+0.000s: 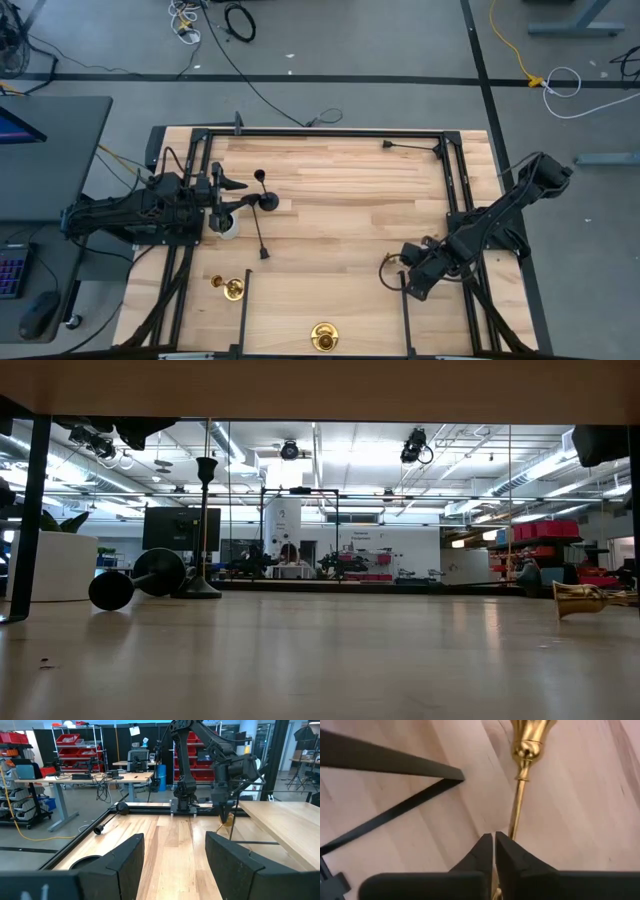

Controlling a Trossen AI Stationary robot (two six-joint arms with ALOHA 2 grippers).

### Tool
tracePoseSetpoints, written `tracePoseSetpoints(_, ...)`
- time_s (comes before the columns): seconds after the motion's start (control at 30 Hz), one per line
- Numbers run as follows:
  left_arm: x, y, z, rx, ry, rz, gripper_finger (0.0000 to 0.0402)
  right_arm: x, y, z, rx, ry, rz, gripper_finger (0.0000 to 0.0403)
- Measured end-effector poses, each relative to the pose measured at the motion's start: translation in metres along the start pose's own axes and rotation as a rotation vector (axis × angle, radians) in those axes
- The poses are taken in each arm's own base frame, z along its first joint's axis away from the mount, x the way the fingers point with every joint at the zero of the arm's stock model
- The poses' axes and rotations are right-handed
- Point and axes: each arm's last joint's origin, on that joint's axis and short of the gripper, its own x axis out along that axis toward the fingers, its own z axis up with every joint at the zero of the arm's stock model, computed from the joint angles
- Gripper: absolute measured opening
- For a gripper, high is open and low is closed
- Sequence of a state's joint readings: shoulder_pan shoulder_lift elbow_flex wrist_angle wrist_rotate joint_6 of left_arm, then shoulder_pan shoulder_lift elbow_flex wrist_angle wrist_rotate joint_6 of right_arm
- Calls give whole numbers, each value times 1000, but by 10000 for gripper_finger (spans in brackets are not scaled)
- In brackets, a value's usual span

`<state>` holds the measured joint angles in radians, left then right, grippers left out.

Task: Pick & Place candle stick holders
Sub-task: Put the right yellow candlestick on the shelf

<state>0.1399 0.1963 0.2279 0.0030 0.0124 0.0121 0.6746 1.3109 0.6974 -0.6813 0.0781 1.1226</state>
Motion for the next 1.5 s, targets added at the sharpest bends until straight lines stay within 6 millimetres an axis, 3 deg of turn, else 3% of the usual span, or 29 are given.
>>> tracePoseSetpoints(0.33, 0, 0, 0, 0, 0, 0, 211, 1, -2, 1, 20, -61, -36, 121)
tracePoseSetpoints(0.5, 0, 0, 0, 0, 0, 0, 211, 4, -2, 1, 19, -57, -47, 149)
tracePoseSetpoints(1.1, 0, 0, 0, 0, 0, 0, 211, 25, 1, 1, -20, -56, -133, 153)
tracePoseSetpoints(1.5, 0, 0, 0, 0, 0, 0, 211, 25, -1, 1, -32, -74, -171, 153)
